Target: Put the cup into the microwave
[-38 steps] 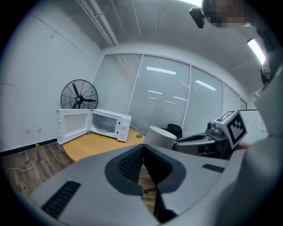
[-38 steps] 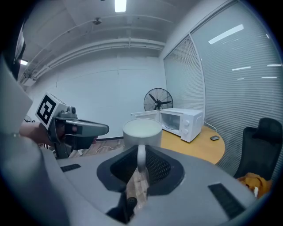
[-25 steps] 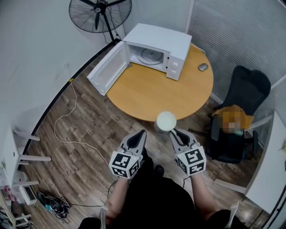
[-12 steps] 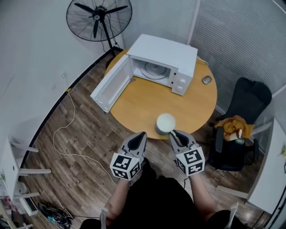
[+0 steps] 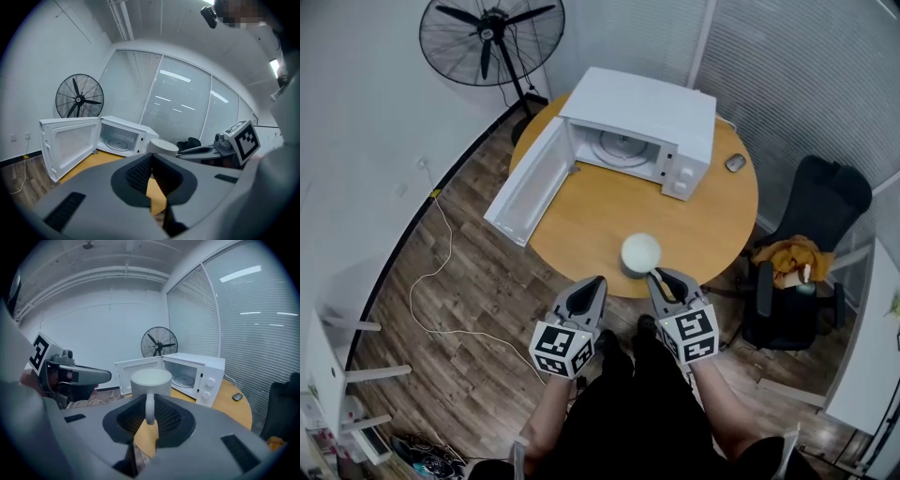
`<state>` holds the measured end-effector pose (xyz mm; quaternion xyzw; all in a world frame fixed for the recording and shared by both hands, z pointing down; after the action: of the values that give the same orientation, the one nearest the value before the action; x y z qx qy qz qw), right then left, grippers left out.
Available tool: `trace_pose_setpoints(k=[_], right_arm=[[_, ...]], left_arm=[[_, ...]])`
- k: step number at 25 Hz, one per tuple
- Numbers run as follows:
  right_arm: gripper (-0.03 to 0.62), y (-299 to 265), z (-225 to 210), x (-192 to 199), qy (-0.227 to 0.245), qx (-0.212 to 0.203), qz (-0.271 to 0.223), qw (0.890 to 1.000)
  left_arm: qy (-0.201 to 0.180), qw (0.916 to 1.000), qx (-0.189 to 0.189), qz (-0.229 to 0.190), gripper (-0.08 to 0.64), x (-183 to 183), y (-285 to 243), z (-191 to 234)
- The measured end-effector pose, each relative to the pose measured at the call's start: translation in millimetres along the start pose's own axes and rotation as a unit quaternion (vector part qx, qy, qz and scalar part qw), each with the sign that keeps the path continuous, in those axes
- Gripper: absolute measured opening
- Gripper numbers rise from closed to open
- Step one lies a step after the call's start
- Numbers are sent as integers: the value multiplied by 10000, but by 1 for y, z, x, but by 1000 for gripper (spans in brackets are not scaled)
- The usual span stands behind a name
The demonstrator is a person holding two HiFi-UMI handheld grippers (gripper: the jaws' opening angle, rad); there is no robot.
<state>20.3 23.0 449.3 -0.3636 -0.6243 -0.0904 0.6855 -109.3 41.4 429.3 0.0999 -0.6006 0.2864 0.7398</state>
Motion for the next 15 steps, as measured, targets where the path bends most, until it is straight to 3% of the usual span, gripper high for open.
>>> trace_pose_setpoints(k=[15], right_arm=[[60, -97, -37, -14, 58, -222, 57, 9997]], left_arm=[[-25, 9994, -353, 62, -5, -21, -54, 44]])
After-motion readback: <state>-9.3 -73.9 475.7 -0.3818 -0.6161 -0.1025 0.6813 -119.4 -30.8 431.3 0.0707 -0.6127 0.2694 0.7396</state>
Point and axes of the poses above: the fingertips, and each gripper's own axes: y backward along the fingers, z to its left, x out of its underside, the point moved 3 cm from there along y, backward along the fingers, and after that the axes turned 4 degrees about -z, right-handed, at the moved point
